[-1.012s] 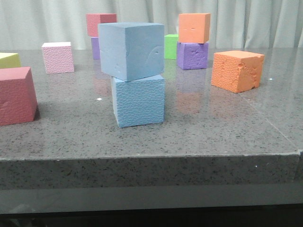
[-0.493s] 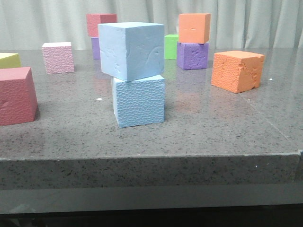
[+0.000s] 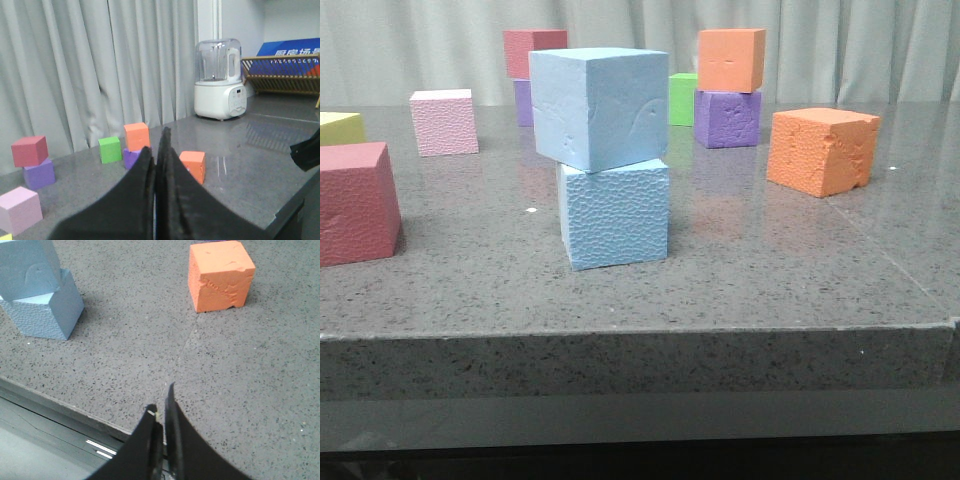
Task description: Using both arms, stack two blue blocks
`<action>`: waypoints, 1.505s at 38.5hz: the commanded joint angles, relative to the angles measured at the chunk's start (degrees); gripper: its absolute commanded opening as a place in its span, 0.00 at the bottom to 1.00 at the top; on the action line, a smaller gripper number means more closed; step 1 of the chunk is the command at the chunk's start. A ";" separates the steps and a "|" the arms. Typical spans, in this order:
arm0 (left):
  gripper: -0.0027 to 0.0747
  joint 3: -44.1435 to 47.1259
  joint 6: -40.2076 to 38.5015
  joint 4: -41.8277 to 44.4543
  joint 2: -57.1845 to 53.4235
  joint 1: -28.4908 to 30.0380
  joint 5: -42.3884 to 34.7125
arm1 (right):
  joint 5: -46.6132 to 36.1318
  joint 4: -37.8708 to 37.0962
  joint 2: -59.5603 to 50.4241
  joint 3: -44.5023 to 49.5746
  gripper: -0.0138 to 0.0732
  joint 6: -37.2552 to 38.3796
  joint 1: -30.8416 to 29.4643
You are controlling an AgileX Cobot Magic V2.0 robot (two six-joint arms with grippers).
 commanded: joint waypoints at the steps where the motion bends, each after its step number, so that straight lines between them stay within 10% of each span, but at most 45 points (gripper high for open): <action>1: 0.01 -0.80 -0.71 -0.12 0.74 -0.45 -3.28 | -3.48 0.14 -0.08 -1.52 0.20 -0.54 -0.29; 41: 0.01 5.30 -5.86 5.02 -1.82 0.78 -4.55 | -3.47 0.14 -0.08 -1.52 0.20 -0.54 -0.29; 58: 0.01 21.09 -11.36 7.22 -8.27 25.47 -5.74 | -3.32 0.19 -0.08 -1.52 0.20 -0.54 -0.29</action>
